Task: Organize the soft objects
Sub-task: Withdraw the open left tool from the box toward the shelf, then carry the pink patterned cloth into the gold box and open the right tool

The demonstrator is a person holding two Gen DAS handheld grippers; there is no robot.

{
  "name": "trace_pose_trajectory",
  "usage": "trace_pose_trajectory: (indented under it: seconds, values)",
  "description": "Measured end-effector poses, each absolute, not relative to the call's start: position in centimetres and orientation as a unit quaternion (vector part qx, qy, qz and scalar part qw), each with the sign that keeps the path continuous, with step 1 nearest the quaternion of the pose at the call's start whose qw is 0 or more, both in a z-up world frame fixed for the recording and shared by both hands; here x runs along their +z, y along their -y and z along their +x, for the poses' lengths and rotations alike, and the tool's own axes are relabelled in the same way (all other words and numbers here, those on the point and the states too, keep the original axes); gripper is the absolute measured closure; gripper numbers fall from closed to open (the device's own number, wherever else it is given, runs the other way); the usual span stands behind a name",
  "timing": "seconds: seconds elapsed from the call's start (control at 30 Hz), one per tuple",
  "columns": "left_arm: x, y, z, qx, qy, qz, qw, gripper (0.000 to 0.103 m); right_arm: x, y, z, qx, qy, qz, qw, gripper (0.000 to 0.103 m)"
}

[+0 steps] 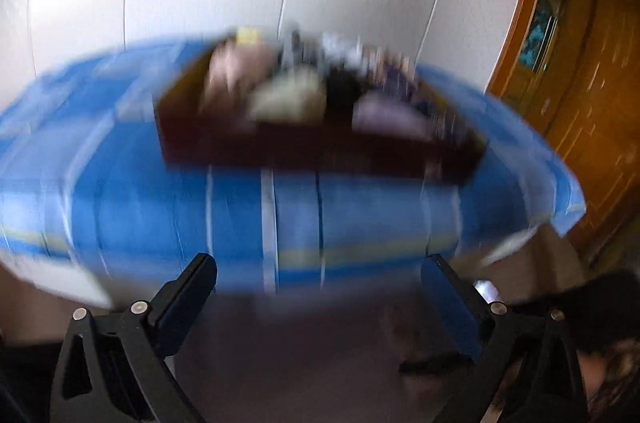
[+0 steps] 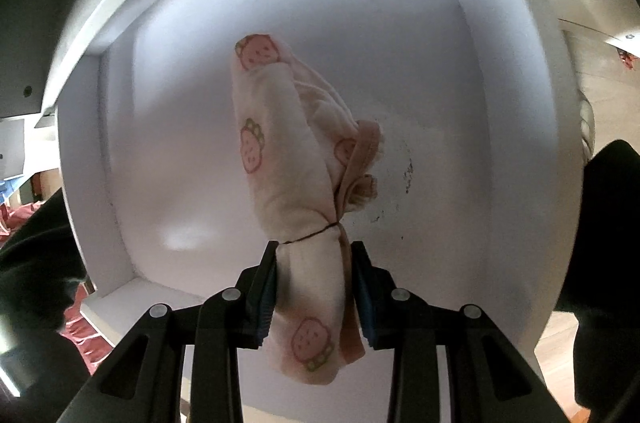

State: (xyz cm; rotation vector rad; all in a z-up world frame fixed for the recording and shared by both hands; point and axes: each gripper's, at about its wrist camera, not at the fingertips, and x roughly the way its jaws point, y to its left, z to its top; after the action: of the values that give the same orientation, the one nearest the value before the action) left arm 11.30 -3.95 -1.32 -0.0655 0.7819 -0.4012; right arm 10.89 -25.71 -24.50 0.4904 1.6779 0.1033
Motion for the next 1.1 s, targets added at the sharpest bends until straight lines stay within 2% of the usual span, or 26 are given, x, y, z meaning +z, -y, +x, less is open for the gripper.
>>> trace_pose_trajectory:
  seconds: [0.27, 0.73, 1.1]
  values:
    - [-5.1, 3.9, 12.1, -0.184, -0.444, -0.067, 0.874, 0.000, -22.1, 27.1, 9.5, 0.047, -0.713, 0.249, 0.654, 0.070]
    - [-7.7, 2.1, 12.0, -0.145, -0.493, -0.097, 0.852, 0.000, -16.7, 30.1, 7.2, 0.066, -0.670, 0.287, 0.682, 0.069]
    - [-8.3, 0.5, 12.0, -0.110, -0.507, -0.100, 0.849, 0.000, -9.8, 31.3, 5.5, 0.084, -0.627, 0.282, 0.721, 0.069]
